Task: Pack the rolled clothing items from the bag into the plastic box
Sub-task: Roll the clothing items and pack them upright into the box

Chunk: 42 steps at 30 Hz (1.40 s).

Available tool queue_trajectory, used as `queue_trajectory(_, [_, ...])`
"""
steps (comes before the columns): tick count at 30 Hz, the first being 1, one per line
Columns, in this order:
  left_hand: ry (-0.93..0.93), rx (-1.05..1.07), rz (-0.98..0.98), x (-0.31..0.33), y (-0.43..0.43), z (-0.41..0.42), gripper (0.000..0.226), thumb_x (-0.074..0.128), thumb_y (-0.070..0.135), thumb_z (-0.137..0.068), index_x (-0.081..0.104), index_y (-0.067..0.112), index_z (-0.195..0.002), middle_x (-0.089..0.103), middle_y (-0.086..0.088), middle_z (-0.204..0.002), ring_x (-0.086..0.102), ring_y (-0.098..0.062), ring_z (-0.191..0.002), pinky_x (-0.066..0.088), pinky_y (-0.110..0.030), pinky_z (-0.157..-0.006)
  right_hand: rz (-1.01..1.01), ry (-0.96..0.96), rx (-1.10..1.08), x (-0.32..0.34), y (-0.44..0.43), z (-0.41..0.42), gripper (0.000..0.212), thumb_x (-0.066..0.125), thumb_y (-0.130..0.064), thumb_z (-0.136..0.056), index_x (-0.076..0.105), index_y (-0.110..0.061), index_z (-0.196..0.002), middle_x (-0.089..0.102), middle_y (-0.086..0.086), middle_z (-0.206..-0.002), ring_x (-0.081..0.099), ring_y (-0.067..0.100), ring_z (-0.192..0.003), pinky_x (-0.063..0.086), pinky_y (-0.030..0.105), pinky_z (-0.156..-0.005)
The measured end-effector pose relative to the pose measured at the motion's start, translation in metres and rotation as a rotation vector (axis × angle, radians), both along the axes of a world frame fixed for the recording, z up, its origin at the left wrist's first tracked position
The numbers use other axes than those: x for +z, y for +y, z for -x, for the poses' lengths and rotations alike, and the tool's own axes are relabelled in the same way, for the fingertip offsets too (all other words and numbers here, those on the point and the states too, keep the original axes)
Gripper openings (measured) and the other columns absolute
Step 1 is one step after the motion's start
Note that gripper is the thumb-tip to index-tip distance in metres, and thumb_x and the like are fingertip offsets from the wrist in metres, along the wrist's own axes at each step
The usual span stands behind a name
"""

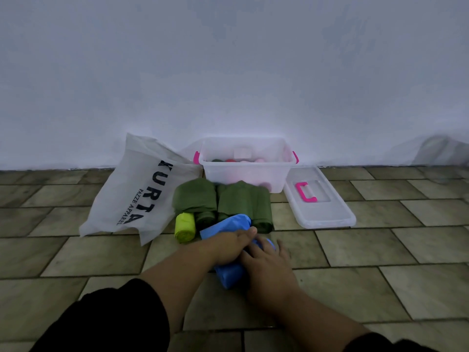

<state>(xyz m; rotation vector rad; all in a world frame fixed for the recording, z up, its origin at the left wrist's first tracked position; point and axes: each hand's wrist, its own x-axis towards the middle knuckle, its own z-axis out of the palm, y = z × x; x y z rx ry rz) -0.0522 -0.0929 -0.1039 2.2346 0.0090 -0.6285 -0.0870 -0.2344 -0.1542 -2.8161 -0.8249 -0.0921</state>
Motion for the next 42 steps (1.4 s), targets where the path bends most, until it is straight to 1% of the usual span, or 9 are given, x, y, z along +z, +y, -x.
queue_trajectory(6, [0.028, 0.053, 0.013, 0.000, 0.004, -0.001, 0.068, 0.024, 0.064, -0.092, 0.058, 0.016, -0.126, 0.054, -0.005, -0.134, 0.047, -0.016, -0.121, 0.029, -0.022, -0.101, 0.021, -0.076, 0.149, 0.016, -0.004, -0.005, 0.062, 0.060, -0.026, -0.076, 0.039, -0.036, -0.134, 0.052, -0.007, -0.134, 0.050, 0.022, -0.120, 0.023, 0.058, -0.108])
queue_trajectory(9, [0.037, 0.034, 0.024, -0.003, 0.003, 0.001, 0.076, 0.021, 0.068, -0.088, 0.058, 0.014, -0.127, 0.054, -0.006, -0.136, 0.047, -0.016, -0.124, 0.027, -0.032, -0.112, 0.014, -0.113, 0.227, 0.019, -0.009, 0.003, 0.049, 0.060, -0.028, -0.073, 0.051, -0.032, -0.121, 0.062, -0.006, -0.113, 0.059, 0.021, -0.103, 0.038, 0.046, -0.097])
queue_trajectory(15, [-0.023, -0.010, 0.069, -0.009, 0.006, 0.005, 0.067, 0.024, 0.063, -0.092, 0.059, 0.019, -0.128, 0.054, -0.002, -0.135, 0.047, -0.013, -0.123, 0.030, -0.026, -0.108, -0.126, 0.140, 0.161, 0.034, -0.014, -0.001, 0.038, 0.060, -0.026, -0.077, 0.051, -0.029, -0.114, 0.064, -0.004, -0.107, 0.060, 0.021, -0.092, 0.042, 0.029, -0.070])
queue_trajectory(21, [-0.399, 0.042, -0.021, -0.010, 0.014, 0.022, 0.033, 0.047, 0.016, -0.091, 0.054, 0.025, -0.122, 0.059, 0.004, -0.123, 0.056, -0.013, -0.106, 0.044, -0.031, -0.095, -0.136, 0.295, 0.097, 0.040, -0.012, -0.014, 0.044, 0.065, -0.031, -0.075, 0.055, -0.037, -0.118, 0.066, -0.008, -0.115, 0.061, 0.018, -0.102, 0.039, 0.022, -0.072])
queue_trajectory(24, [-0.377, -0.054, -0.043, -0.014, 0.017, 0.040, 0.041, 0.061, 0.022, -0.081, 0.043, 0.029, -0.117, 0.054, 0.009, -0.113, 0.056, -0.007, -0.093, 0.047, -0.024, -0.076, -0.191, 0.368, 0.068, 0.039, -0.012, -0.019, 0.048, 0.070, -0.031, -0.075, 0.056, -0.038, -0.120, 0.066, -0.009, -0.117, 0.061, 0.013, -0.104, 0.045, 0.022, -0.082])
queue_trajectory(30, [-0.486, -0.095, -0.236, -0.021, 0.019, 0.050, 0.035, 0.064, 0.024, -0.082, 0.044, 0.026, -0.110, 0.055, 0.004, -0.117, 0.055, -0.015, -0.102, 0.044, -0.027, -0.081, -0.459, 0.667, -0.082, 0.043, -0.017, -0.034, 0.019, 0.068, -0.024, -0.080, 0.066, -0.029, -0.098, 0.068, -0.006, -0.104, 0.061, 0.013, -0.099, 0.046, 0.030, -0.091])
queue_trajectory(34, [-0.426, -0.129, -0.278, -0.018, 0.022, 0.040, 0.031, 0.065, 0.027, -0.083, 0.050, 0.024, -0.110, 0.057, 0.002, -0.118, 0.054, -0.016, -0.101, 0.040, -0.025, -0.079, -0.465, 0.597, -0.249, 0.043, -0.026, -0.044, 0.025, 0.060, -0.028, -0.087, 0.063, -0.026, -0.112, 0.063, -0.002, -0.112, 0.057, 0.014, -0.102, 0.043, 0.025, -0.086])
queue_trajectory(38, [-0.339, -0.138, -0.296, -0.016, 0.024, 0.026, 0.029, 0.063, 0.030, -0.086, 0.050, 0.024, -0.111, 0.059, -0.002, -0.116, 0.053, -0.015, -0.093, 0.039, -0.026, -0.075, -0.424, 0.472, -0.098, 0.046, -0.027, -0.031, 0.025, 0.072, -0.026, -0.075, 0.063, -0.040, -0.093, 0.060, -0.020, -0.096, 0.057, 0.002, -0.089, 0.037, 0.005, -0.069])
queue_trajectory(42, [-0.325, -0.141, -0.329, -0.018, 0.024, 0.016, 0.025, 0.057, 0.030, -0.089, 0.057, 0.022, -0.114, 0.060, -0.004, -0.118, 0.056, -0.020, -0.103, 0.042, -0.026, -0.080, -0.261, 0.388, -0.035, 0.042, -0.024, -0.024, 0.030, 0.068, -0.024, -0.077, 0.063, -0.037, -0.104, 0.063, -0.011, -0.106, 0.058, 0.008, -0.094, 0.041, 0.013, -0.072])
